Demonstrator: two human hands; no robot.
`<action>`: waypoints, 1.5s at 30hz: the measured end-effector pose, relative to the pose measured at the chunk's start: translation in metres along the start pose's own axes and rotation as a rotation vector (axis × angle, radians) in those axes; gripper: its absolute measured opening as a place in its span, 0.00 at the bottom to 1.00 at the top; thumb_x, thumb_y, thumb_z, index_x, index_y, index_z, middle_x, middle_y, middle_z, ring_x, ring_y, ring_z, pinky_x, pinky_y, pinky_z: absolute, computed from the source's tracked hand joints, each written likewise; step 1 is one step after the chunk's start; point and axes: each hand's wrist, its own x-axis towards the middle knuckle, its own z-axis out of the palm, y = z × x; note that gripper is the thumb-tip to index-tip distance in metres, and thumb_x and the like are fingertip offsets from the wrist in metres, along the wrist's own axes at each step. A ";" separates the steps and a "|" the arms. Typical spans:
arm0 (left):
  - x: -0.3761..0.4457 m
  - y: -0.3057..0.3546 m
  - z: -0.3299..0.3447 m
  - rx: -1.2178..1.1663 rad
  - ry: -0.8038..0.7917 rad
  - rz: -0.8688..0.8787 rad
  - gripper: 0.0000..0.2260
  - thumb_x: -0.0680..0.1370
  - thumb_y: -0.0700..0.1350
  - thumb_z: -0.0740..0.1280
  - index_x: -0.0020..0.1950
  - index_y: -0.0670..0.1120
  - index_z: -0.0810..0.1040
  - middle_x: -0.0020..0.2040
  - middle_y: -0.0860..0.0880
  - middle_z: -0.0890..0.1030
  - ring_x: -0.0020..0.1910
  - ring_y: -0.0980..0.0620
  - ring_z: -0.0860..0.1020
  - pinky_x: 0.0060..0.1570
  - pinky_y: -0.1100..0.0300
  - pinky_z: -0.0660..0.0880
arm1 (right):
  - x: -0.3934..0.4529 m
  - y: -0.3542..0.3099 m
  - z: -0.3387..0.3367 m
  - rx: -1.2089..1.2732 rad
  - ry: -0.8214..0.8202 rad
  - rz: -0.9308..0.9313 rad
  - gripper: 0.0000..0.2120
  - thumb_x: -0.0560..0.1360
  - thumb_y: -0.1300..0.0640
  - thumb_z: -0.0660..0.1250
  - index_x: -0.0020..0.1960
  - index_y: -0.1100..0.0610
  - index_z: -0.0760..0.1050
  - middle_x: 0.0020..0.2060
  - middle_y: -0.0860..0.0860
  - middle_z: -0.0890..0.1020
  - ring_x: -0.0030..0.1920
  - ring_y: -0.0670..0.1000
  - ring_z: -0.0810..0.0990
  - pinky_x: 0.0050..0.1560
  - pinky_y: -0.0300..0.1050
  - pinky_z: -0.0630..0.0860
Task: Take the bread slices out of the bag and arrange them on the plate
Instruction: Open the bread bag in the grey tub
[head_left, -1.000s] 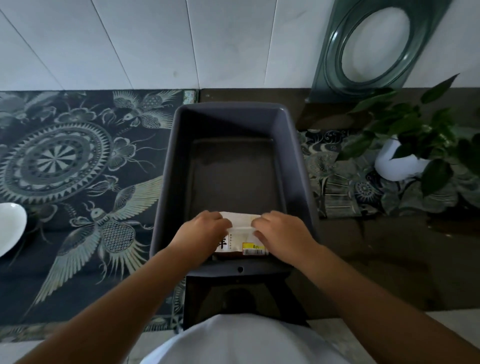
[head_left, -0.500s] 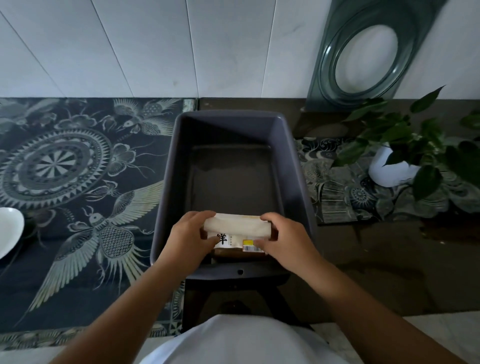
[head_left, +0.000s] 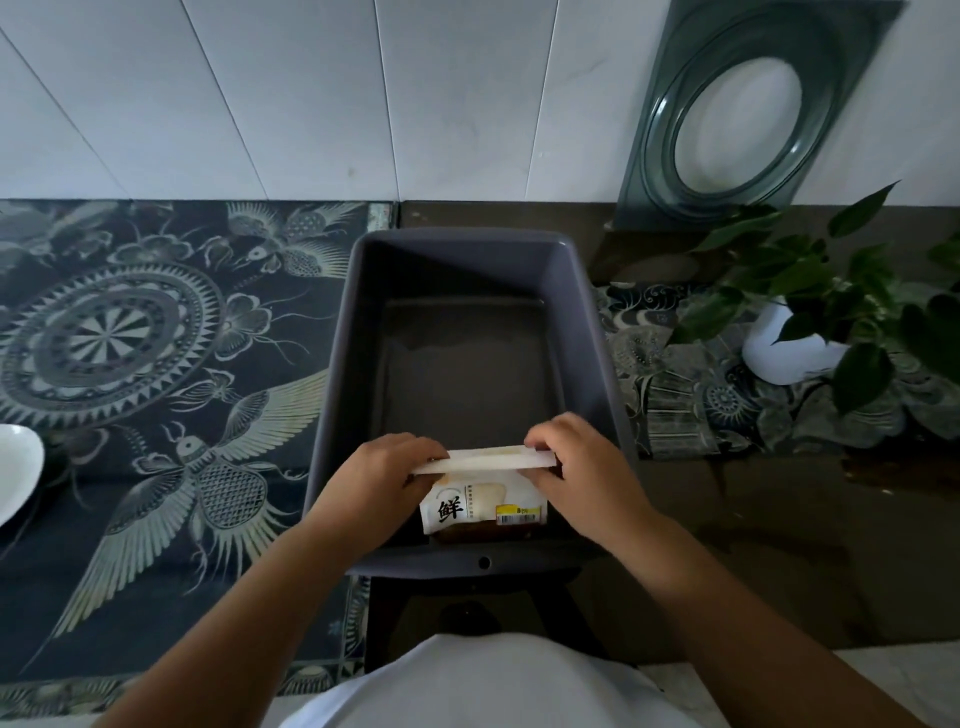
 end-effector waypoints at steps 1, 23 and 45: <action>0.001 0.001 -0.001 -0.009 -0.011 -0.010 0.09 0.75 0.39 0.70 0.54 0.49 0.82 0.46 0.52 0.84 0.45 0.55 0.80 0.46 0.58 0.78 | 0.000 0.000 -0.001 -0.005 -0.010 -0.040 0.10 0.73 0.54 0.72 0.52 0.48 0.75 0.44 0.41 0.76 0.42 0.40 0.74 0.40 0.35 0.74; 0.011 0.019 -0.026 -0.101 -0.238 0.049 0.06 0.78 0.47 0.69 0.46 0.48 0.85 0.38 0.58 0.81 0.40 0.61 0.79 0.41 0.69 0.74 | 0.008 -0.036 -0.028 0.073 -0.160 -0.248 0.10 0.77 0.51 0.65 0.47 0.53 0.84 0.37 0.47 0.85 0.38 0.46 0.79 0.38 0.48 0.78; -0.034 0.050 -0.024 0.400 -0.162 0.459 0.04 0.77 0.48 0.61 0.49 0.56 0.73 0.53 0.58 0.80 0.62 0.55 0.73 0.60 0.52 0.55 | 0.088 -0.035 -0.053 -0.168 -0.092 -0.153 0.09 0.79 0.50 0.63 0.47 0.49 0.82 0.39 0.46 0.83 0.39 0.48 0.80 0.38 0.49 0.79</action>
